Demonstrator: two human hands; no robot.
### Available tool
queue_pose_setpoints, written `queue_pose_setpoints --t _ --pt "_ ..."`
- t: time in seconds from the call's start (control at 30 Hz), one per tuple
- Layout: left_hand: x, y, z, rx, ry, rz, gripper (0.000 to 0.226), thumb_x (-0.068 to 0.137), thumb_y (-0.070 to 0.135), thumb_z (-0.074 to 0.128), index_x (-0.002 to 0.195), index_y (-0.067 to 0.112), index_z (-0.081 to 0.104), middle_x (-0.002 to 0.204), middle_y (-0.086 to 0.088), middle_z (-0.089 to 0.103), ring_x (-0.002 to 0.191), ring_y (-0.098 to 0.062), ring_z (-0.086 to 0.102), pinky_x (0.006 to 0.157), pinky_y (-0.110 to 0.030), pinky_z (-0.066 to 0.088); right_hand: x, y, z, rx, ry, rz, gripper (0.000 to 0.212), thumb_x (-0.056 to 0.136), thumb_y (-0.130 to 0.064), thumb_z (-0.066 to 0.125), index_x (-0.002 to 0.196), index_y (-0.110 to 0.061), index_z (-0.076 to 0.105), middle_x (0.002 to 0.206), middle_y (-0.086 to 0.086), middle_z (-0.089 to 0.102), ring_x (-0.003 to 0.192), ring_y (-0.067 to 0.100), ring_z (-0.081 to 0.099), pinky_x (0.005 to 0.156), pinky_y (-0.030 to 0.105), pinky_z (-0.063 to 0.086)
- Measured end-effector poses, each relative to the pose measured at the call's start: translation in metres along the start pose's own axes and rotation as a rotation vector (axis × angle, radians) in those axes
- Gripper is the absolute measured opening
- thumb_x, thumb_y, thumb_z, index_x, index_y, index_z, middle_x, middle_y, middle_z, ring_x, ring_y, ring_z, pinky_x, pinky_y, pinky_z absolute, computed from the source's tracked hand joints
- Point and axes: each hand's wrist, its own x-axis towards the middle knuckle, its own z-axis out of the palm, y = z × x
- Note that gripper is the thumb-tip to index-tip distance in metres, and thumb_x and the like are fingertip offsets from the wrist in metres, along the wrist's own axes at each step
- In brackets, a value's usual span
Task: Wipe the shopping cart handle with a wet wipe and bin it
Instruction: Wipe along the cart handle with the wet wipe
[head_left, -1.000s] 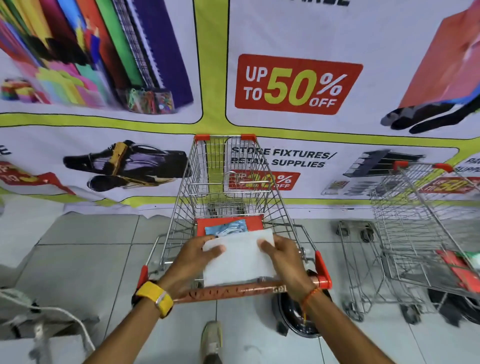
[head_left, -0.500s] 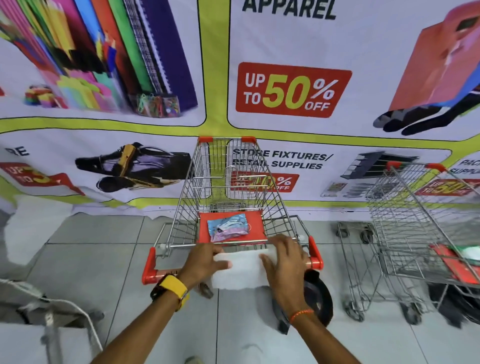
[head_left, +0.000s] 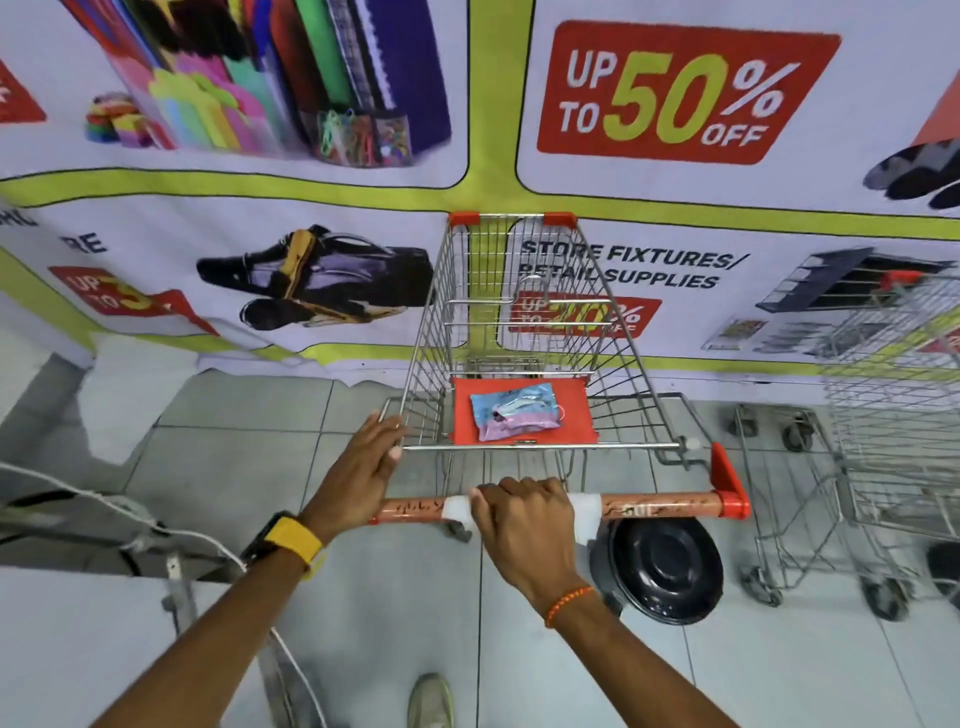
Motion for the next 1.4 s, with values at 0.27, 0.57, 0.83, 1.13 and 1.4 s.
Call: queue_pose_setpoints --t 0.27,0.57,0.83,1.13,1.4 --pt "0.003 -0.013 -0.001 -0.214 0.008 -0.068 0.084 0.085 0.077 0.017 0.144 0.023 0.042 0.152 0.009 0.034 0.147 -0.007 0.01 0.113 -0.014 0.013 0.011 -0.066 0.039 0.049 0.169 -0.16 0.024 0.101 -0.041 0.053 0.099 -0.029 0.074 0.087 -0.007 0.077 0.075 0.019 0.068 0.069 0.036 0.043" --pt "0.002 -0.016 -0.008 -0.189 -0.038 -0.055 0.079 0.087 0.075 0.016 0.148 0.029 0.033 0.158 0.013 0.026 0.147 0.001 0.005 0.108 -0.002 0.005 -0.01 -0.054 0.067 0.09 0.429 -0.351 0.03 0.094 -0.012 0.07 0.122 -0.022 0.073 0.127 0.002 0.074 0.108 0.026 0.071 0.09 0.04 0.051" --pt "-0.001 -0.002 -0.012 0.102 -0.059 -0.058 0.05 0.104 0.036 0.03 0.15 0.02 0.029 0.16 0.003 0.025 0.149 -0.014 0.007 0.117 -0.034 0.009 -0.038 0.056 0.035 -0.02 0.458 -0.222 0.024 0.096 -0.024 0.065 0.116 -0.018 0.076 0.115 0.004 0.077 0.1 0.031 0.068 0.091 0.047 0.046" --pt "0.0 0.013 -0.007 0.377 -0.062 -0.044 0.054 0.101 0.043 0.029 0.146 0.015 0.038 0.158 -0.002 0.032 0.15 -0.023 0.011 0.118 -0.046 0.013 -0.059 0.166 -0.006 0.016 0.532 0.095 0.03 0.099 -0.02 0.049 0.09 -0.008 0.076 0.089 0.01 0.076 0.086 0.032 0.062 0.085 0.044 0.038" --pt "-0.002 0.021 -0.002 0.436 -0.056 -0.066 0.072 0.093 0.054 0.006 0.144 0.017 0.042 0.157 -0.005 0.034 0.149 -0.028 0.012 0.118 -0.05 0.016 -0.049 0.087 0.016 0.062 0.466 0.112 0.032 0.1 -0.027 0.045 0.106 -0.021 0.075 0.1 0.002 0.074 0.095 0.03 0.063 0.098 0.05 0.037"
